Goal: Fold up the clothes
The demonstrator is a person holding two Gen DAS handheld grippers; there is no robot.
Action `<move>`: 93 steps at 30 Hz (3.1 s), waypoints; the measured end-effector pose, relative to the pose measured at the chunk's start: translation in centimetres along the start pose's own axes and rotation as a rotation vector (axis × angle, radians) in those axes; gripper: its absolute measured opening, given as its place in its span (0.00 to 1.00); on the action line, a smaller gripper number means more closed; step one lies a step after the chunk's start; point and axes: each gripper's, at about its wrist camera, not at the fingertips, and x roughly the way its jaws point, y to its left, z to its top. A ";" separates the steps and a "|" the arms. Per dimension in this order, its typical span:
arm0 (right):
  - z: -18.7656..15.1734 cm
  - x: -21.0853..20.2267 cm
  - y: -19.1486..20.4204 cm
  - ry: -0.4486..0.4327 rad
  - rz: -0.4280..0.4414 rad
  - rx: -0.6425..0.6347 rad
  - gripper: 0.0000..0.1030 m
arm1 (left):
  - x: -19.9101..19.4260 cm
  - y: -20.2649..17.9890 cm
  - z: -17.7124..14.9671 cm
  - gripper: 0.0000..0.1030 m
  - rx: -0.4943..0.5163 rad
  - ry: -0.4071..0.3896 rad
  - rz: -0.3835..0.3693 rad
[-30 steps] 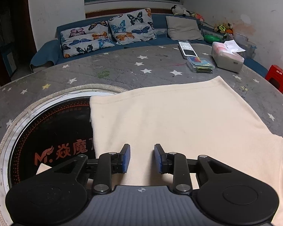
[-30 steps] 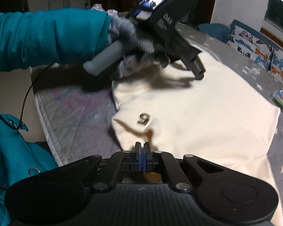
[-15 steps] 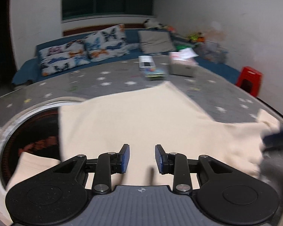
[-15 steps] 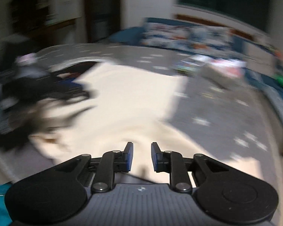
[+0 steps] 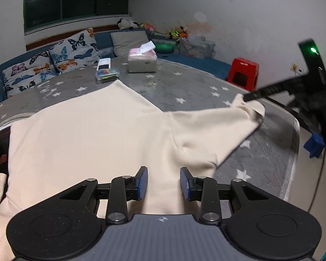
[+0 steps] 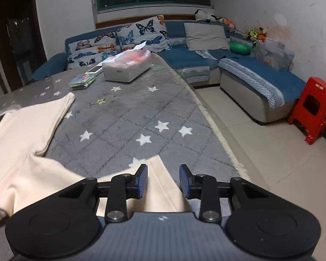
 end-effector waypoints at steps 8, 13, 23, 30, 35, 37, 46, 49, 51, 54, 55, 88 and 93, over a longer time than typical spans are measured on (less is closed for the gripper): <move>0.6 0.7 0.9 -0.005 0.030 -0.047 0.06 | 0.1 -0.5 -0.5 0.35 0.012 0.017 -0.010; 1.8 -1.7 1.3 -0.160 -0.053 -0.080 0.06 | 0.1 -0.5 -0.6 0.35 0.020 0.018 -0.016; 1.1 1.0 -0.3 -0.099 -0.102 -0.023 0.10 | 0.0 -0.7 -0.6 0.40 0.026 0.016 -0.019; -0.4 -0.8 1.0 -0.069 -0.012 -0.060 0.22 | -0.4 -0.5 -0.6 0.40 0.003 0.003 -0.016; -1.5 -0.3 1.6 -0.018 -0.003 -0.062 0.22 | -2.6 1.5 -0.2 0.40 -0.058 -0.052 0.055; -1.2 -0.8 2.2 -0.033 0.014 -0.076 0.24 | -3.6 3.2 0.0 0.40 -0.095 -0.075 0.127; -0.1 -1.9 6.9 -0.064 0.128 -0.159 0.30 | -4.9 13.0 -0.6 0.38 -0.251 -0.047 0.481; -0.3 -1.6 8.8 -0.055 0.169 -0.184 0.30 | -3.9 15.6 -1.2 0.38 -0.285 0.001 0.532; -0.4 -1.4 9.7 -0.047 0.188 -0.194 0.30 | -3.2 16.7 -1.6 0.37 -0.302 0.023 0.531; -0.5 -1.2 10.9 -0.039 0.214 -0.213 0.30 | -2.7 17.6 -2.1 0.36 -0.311 0.035 0.519; -0.6 -1.2 11.3 -0.038 0.219 -0.220 0.30 | -2.6 17.6 -2.1 0.36 -0.311 0.034 0.513; -2.8 -4.5 21.9 -0.006 0.484 -0.515 0.33 | -17.4 23.4 -12.1 0.04 -0.738 -0.197 0.786; -4.6 -4.5 25.3 0.029 0.559 -0.606 0.37 | -16.9 23.8 -12.7 0.05 -0.747 -0.166 0.807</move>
